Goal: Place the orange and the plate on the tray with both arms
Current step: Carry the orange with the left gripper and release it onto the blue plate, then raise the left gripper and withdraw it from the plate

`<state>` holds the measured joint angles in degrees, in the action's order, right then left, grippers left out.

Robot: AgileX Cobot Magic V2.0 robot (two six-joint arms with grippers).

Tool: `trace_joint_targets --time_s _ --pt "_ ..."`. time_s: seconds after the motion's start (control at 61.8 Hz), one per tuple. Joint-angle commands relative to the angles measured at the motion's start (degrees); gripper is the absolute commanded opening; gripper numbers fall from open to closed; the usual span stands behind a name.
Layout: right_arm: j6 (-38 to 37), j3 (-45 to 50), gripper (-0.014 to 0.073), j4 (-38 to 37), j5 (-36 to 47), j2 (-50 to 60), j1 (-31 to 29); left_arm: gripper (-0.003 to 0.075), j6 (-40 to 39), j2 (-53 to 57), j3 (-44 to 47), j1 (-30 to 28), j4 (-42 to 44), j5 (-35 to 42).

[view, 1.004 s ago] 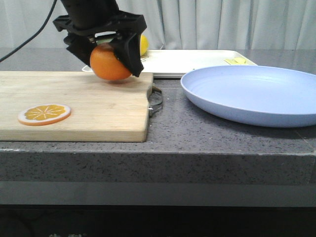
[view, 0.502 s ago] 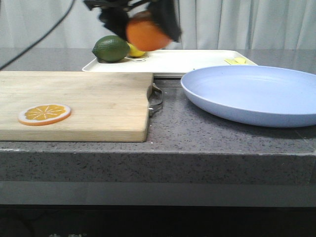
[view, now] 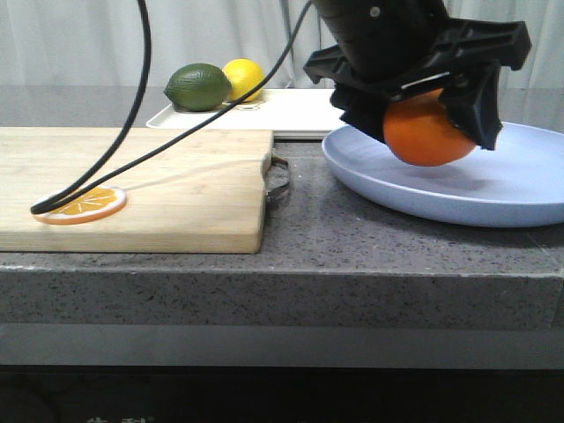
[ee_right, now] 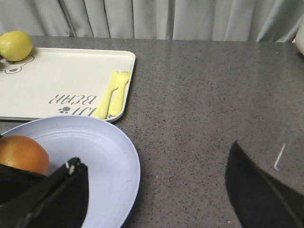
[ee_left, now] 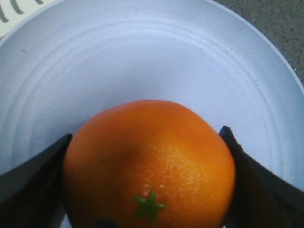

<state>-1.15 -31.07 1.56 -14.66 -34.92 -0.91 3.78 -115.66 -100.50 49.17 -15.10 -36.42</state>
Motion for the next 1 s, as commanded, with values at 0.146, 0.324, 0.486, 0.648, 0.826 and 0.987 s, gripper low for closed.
trace_joint_targets --time_s 0.146,0.324,0.486,0.648,0.826,0.987 --pt "0.1 -2.1 0.0598 -0.4 5.0 -0.3 -0.3 0.0528 0.1 3.3 -2.0 1.1 -0.2 4.7" --pt "0.1 -2.1 0.0598 -0.4 5.0 -0.3 -0.3 0.0578 0.1 3.3 -2.0 1.1 0.5 4.7" --pt "0.1 -2.1 0.0598 -0.4 5.0 -0.3 -0.3 0.0582 0.1 3.3 -2.0 1.1 0.5 4.7" --pt "0.1 -2.1 0.0598 -0.4 5.0 -0.3 -0.3 0.0579 0.1 3.3 -3.0 1.1 0.5 4.3" --pt "0.1 -2.1 0.0598 -0.4 5.0 -0.3 -0.3 0.0531 0.1 4.0 -8.6 0.2 1.5 1.7" --pt "0.1 -2.1 0.0598 -0.4 5.0 -0.3 -0.3 0.0448 0.1 4.2 -13.9 0.2 2.3 -2.2"
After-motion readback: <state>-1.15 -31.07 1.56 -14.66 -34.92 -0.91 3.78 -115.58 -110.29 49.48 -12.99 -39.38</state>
